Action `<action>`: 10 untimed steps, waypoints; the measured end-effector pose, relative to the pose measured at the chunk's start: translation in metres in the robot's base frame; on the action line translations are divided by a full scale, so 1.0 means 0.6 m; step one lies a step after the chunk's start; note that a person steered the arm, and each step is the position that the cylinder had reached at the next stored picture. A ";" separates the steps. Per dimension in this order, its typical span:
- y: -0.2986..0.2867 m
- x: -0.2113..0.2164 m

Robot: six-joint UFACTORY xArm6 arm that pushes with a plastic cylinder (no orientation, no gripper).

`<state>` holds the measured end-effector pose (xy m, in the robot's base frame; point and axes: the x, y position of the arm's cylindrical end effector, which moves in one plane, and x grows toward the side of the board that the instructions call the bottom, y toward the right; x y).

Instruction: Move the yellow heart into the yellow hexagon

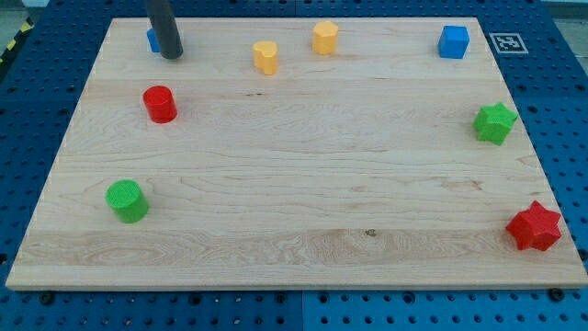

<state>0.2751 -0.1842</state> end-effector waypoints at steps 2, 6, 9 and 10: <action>0.003 0.000; 0.180 0.046; 0.401 0.059; 0.378 0.084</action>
<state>0.3253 0.0427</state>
